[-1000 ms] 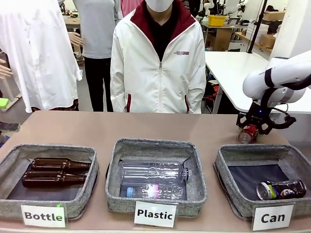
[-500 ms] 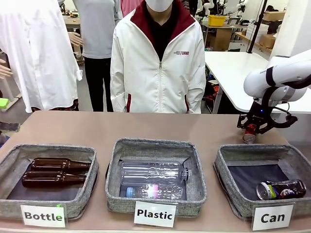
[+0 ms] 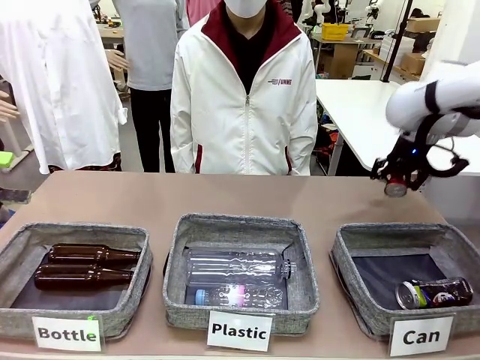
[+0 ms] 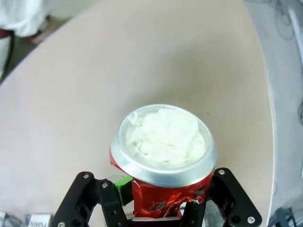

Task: Sort the can waste into the basket.
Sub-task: Pick up the can waste from the table and place it in the right Fabric basket.

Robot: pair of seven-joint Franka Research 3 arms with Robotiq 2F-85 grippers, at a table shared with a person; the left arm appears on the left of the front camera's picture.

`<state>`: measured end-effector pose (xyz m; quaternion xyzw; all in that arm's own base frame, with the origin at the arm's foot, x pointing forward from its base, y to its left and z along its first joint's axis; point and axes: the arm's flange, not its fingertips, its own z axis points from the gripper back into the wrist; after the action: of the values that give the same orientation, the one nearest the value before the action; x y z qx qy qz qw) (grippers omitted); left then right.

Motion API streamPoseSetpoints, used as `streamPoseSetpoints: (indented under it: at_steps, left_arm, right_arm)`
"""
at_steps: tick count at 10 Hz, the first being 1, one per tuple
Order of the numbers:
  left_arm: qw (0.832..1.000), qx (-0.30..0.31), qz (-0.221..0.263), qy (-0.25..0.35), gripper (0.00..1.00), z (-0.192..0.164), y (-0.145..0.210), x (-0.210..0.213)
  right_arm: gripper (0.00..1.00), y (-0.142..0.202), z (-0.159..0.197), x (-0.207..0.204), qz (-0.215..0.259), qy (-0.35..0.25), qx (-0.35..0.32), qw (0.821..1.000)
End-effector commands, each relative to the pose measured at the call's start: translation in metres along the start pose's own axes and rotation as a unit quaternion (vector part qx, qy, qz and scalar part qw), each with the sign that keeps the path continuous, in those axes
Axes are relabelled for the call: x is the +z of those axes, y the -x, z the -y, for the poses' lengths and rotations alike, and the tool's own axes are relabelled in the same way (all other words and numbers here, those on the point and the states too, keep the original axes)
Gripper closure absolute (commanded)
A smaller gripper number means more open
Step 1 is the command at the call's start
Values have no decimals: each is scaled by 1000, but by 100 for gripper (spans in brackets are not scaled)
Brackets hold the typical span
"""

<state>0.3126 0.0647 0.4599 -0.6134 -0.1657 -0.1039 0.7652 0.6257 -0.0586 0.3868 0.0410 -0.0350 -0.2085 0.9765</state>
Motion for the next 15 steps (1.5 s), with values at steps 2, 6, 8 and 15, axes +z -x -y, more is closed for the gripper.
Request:
streamPoseSetpoints:
  at_steps: [2,6,8,15]
  left_arm:
    - [1000,2,7,9,0,5,-2,-1]
    - [1000,2,7,9,0,5,-2,-1]
    - [1000,2,7,9,0,5,-2,-1]
    - [1000,2,7,9,0,5,-2,-1]
  right_arm:
    - [100,40,10,59,-43,-88,151,984]
    - [100,141,23,90,-213,-131,521,816]
    - [100,196,44,91,-260,-97,675,684]
    - [100,249,99,93,-190,-120,832,508]
